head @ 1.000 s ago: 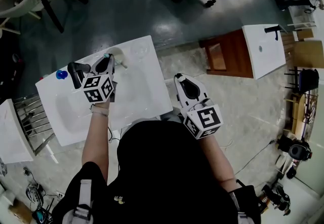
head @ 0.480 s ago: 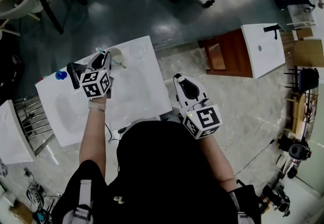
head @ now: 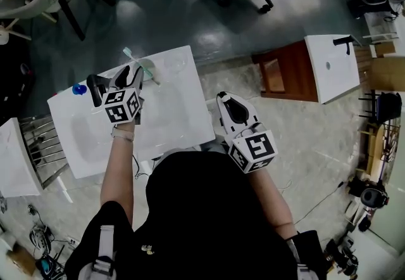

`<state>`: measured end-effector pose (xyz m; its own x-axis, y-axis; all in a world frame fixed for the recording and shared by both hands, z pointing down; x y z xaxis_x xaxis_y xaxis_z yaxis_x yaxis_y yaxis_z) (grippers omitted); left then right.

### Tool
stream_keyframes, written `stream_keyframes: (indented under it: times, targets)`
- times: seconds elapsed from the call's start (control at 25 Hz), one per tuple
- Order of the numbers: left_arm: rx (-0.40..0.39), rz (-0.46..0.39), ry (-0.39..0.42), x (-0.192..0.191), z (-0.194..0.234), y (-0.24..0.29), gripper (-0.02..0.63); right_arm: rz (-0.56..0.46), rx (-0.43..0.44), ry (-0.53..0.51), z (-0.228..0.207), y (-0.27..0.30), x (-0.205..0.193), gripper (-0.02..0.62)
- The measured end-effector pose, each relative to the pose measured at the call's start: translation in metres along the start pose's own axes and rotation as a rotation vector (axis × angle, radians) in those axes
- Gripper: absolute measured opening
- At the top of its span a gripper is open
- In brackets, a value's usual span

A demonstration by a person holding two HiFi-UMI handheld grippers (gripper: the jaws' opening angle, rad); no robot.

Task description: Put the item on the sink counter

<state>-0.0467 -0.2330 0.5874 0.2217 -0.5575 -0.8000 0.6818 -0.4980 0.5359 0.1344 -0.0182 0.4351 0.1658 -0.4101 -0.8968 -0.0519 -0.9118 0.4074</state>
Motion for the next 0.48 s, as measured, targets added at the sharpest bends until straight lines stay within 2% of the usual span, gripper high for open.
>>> stream_keyframes:
  times: [0.24,0.48]
  targets:
    - [0.006,-0.085,-0.005,0.019,-0.016,-0.031,0.176,-0.018,0.048,-0.003,0.000,0.001,0.005,0.044]
    - [0.009,-0.163,-0.009,0.038,-0.037,-0.067,0.094,-0.030,0.114,-0.011,0.005,0.008,0.013,0.044]
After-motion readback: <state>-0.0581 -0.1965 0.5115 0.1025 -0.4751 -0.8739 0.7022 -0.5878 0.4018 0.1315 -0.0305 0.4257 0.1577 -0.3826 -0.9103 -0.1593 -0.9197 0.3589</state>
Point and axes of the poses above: the fingertips, and each gripper's own axes: y forward along the fingers, z to its left, x out of its top, the point moved 2 cm from there along -y, backward along the fingers
